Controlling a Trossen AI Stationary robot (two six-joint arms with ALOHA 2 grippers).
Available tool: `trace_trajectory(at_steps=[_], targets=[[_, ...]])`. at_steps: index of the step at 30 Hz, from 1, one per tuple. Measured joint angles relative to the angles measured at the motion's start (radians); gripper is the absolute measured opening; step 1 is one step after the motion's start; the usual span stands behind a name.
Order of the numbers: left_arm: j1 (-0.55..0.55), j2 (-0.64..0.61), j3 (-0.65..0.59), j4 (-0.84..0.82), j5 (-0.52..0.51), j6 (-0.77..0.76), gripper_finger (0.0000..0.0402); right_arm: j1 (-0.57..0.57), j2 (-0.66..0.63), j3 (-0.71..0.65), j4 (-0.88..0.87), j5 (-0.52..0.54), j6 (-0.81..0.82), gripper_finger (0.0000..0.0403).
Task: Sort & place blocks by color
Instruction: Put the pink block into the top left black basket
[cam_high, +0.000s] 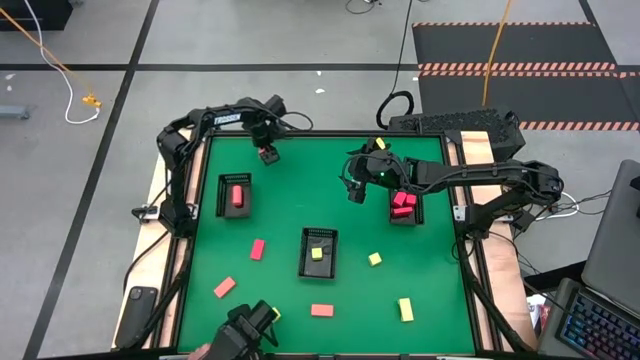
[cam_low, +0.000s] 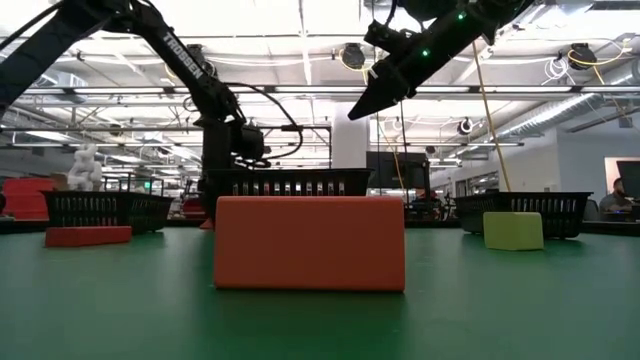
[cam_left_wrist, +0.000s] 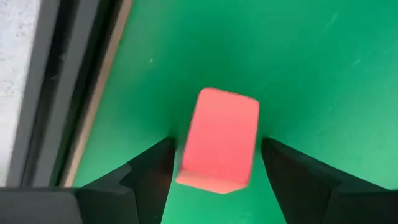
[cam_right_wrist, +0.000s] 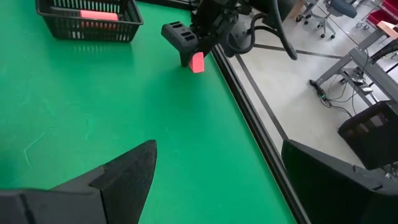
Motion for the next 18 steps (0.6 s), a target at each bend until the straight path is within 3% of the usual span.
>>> trace_trajectory(at_steps=[4, 10, 18], targets=[[-0.015, 0.006, 0.002, 0.003, -0.022, 0.008, 0.0223, 0.000, 0.000, 0.000, 0.000, 0.000, -0.001, 0.0341], [-0.022, 0.007, 0.001, -0.003, -0.026, 0.026, 0.0131, 0.000, 0.000, 0.000, 0.000, 0.000, -0.003, 0.0341], [-0.032, -0.026, -0.006, -0.069, -0.050, 0.015, 0.0132, 0.000, 0.000, 0.000, 0.001, 0.000, -0.007, 0.0341]])
